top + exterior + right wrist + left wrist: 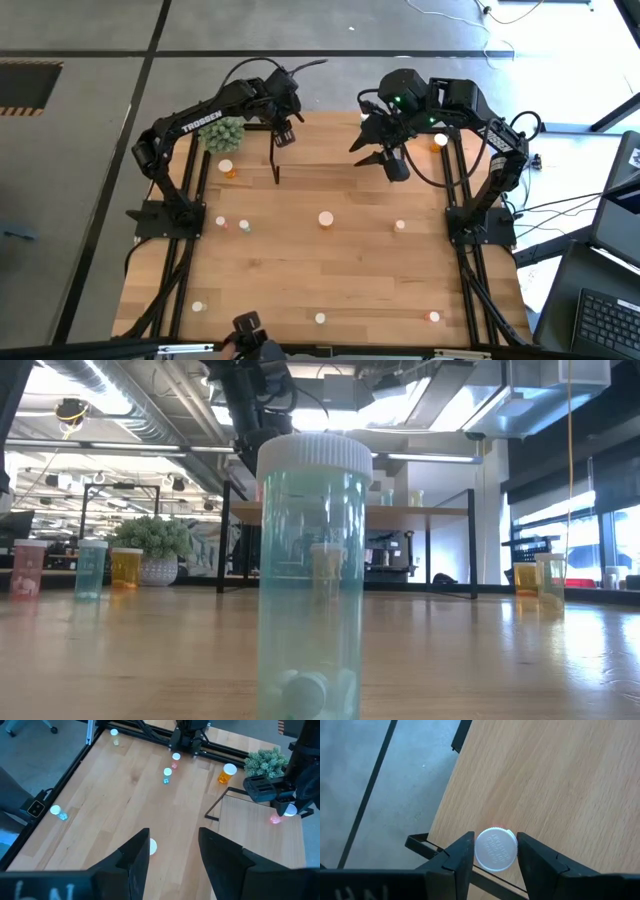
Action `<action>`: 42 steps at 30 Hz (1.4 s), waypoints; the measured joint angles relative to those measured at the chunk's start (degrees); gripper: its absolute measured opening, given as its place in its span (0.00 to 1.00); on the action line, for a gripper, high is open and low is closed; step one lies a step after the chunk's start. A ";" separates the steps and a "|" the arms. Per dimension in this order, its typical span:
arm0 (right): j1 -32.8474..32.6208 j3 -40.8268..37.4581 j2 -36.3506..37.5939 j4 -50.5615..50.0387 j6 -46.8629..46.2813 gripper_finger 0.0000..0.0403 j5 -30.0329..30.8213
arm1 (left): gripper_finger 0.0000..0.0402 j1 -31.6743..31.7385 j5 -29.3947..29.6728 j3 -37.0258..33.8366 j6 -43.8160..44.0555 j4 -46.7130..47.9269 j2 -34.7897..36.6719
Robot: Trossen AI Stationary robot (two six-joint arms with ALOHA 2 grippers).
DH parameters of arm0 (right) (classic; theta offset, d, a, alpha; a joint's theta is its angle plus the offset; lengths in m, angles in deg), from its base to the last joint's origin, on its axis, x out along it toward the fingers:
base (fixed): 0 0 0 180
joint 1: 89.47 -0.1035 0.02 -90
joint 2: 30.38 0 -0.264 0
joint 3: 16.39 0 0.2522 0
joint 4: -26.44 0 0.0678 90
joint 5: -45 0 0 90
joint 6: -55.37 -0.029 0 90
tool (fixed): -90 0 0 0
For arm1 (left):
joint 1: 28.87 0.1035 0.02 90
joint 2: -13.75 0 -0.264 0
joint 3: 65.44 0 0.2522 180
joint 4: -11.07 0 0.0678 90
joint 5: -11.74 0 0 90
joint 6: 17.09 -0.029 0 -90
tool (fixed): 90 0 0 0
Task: Pick and place medicine bottles onto shelf by color
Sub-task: Put the top right red medicine bottle on the shelf
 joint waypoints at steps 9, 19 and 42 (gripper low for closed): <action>0.00 0.00 0.00 0.00 0.00 0.43 -0.01 | 0.35 0.01 0.00 -0.02 1.45 0.00 -0.02; 0.00 0.00 0.00 0.00 0.00 0.43 -0.05 | 0.35 -0.13 0.24 -0.02 1.14 0.40 -0.02; 0.00 0.00 0.00 0.51 -1.14 0.43 0.01 | 0.35 -0.22 0.00 -0.09 3.99 2.44 -1.41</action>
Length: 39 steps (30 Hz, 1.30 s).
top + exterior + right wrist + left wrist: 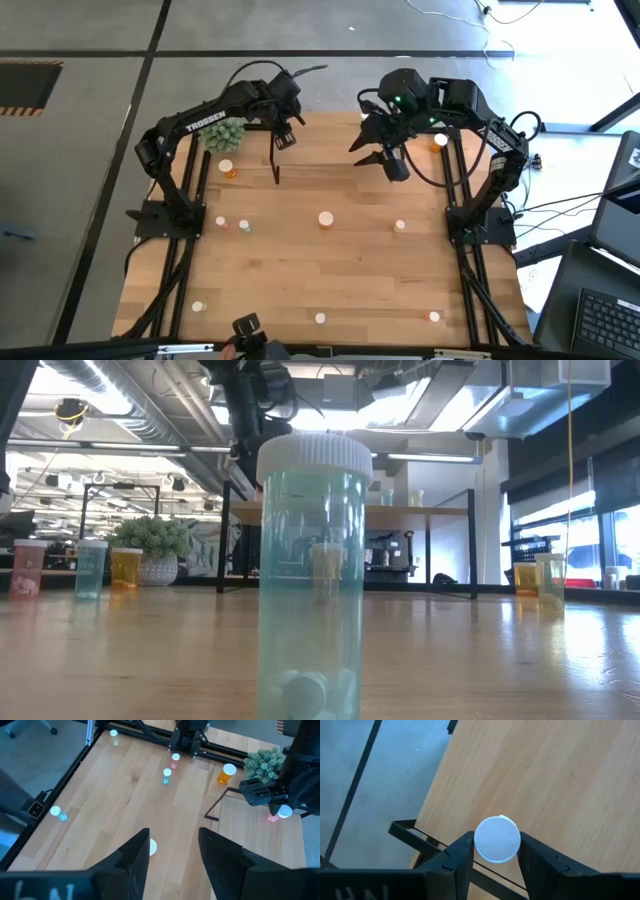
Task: Pick and place medicine bottles onto shelf by color
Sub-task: Put the top right red medicine bottle on the shelf
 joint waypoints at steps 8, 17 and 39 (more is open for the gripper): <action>0.01 0.00 0.00 1.46 -1.81 0.43 0.46 | 0.35 -0.16 0.01 0.00 0.02 -0.04 -0.01; 0.00 0.00 0.00 1.42 -1.83 0.43 0.48 | 0.35 -0.16 2.99 0.00 -0.20 -0.04 0.46; 0.00 0.00 0.00 1.37 -1.83 0.43 0.52 | 0.35 -1.09 4.72 0.02 -0.01 -0.04 1.98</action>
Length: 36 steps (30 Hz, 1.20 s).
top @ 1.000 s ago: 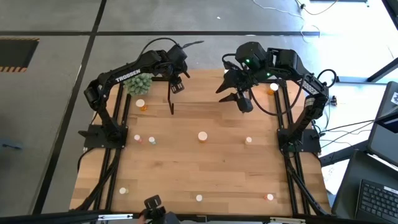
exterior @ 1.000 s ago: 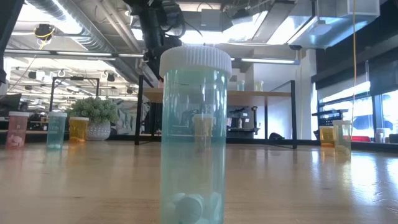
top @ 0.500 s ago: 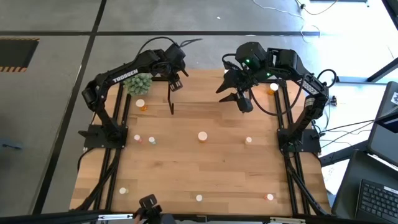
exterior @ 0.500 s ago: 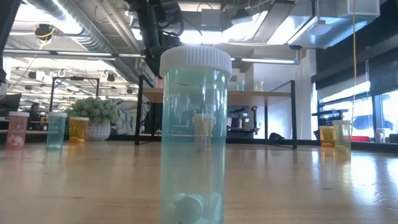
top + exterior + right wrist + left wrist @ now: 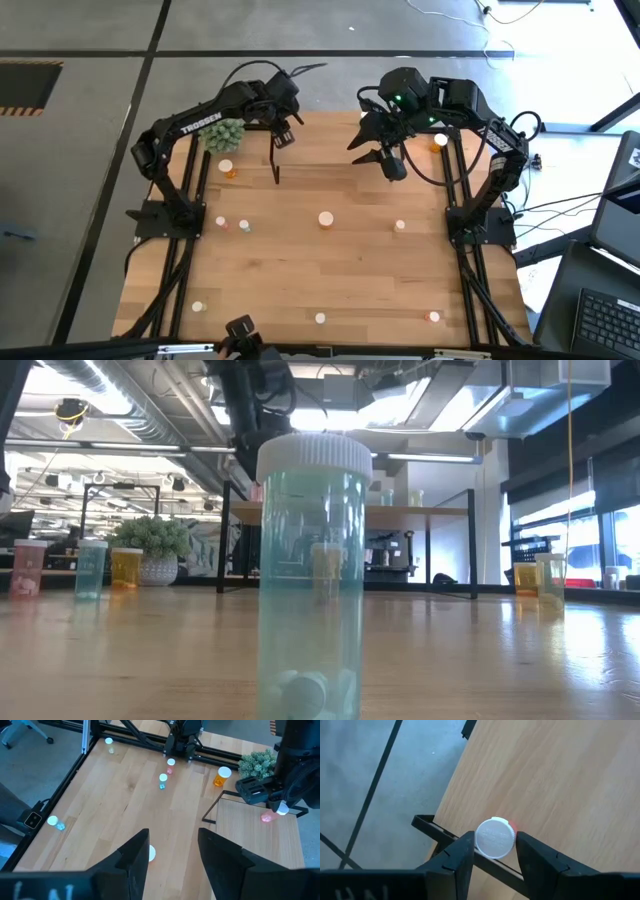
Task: Pick and place medicine bottles onto shelf by color
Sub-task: Put the top right red medicine bottle on the shelf
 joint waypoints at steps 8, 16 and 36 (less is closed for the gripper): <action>0.00 0.00 0.00 0.00 0.00 0.43 0.02 | 0.35 -0.29 0.88 0.00 -2.70 -0.54 0.04; 0.00 0.00 0.00 -0.01 0.00 0.43 0.02 | 0.35 -0.71 5.84 2.14 -3.19 -0.81 0.04; 0.00 0.00 0.00 -0.23 -0.02 0.43 0.00 | 0.35 -5.63 -4.65 21.99 4.19 21.90 0.09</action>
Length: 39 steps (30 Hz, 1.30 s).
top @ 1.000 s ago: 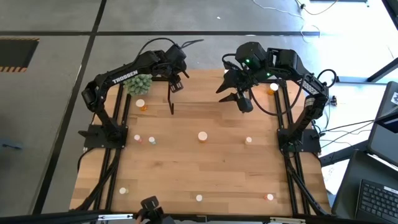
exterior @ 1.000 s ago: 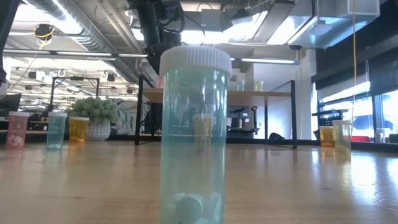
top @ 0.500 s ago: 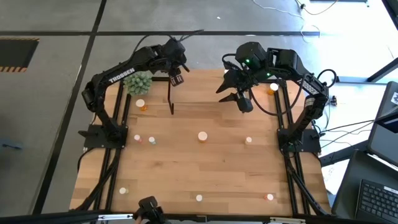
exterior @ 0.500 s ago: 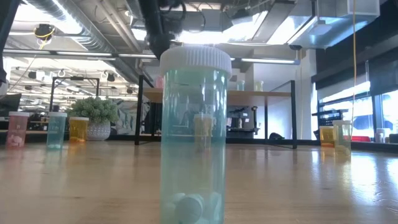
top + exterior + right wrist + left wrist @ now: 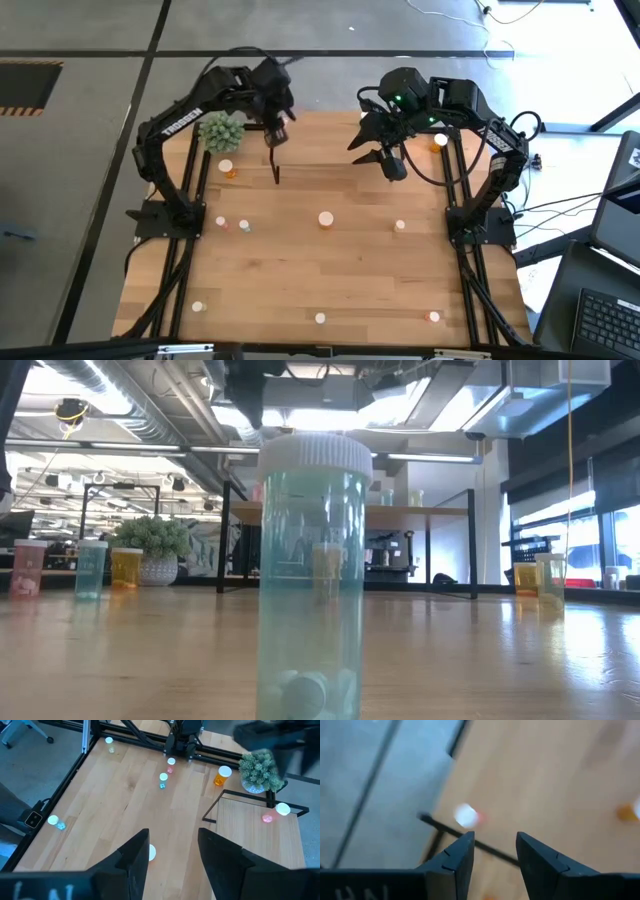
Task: Pick and place medicine bottles onto shelf by color
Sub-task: Put the top right red medicine bottle on the shelf
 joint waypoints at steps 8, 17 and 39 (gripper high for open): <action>0.01 0.00 0.00 -0.19 0.00 0.43 0.00 | 0.33 -3.10 -6.63 -4.86 3.08 4.83 -0.07; 0.02 0.00 0.00 -0.95 0.00 0.43 0.00 | 0.16 -3.94 -5.34 -14.91 -1.12 -3.88 -0.07; 0.02 0.00 0.00 -0.82 0.17 0.43 0.00 | 0.00 3.94 -3.44 -24.22 -10.40 -19.02 -0.07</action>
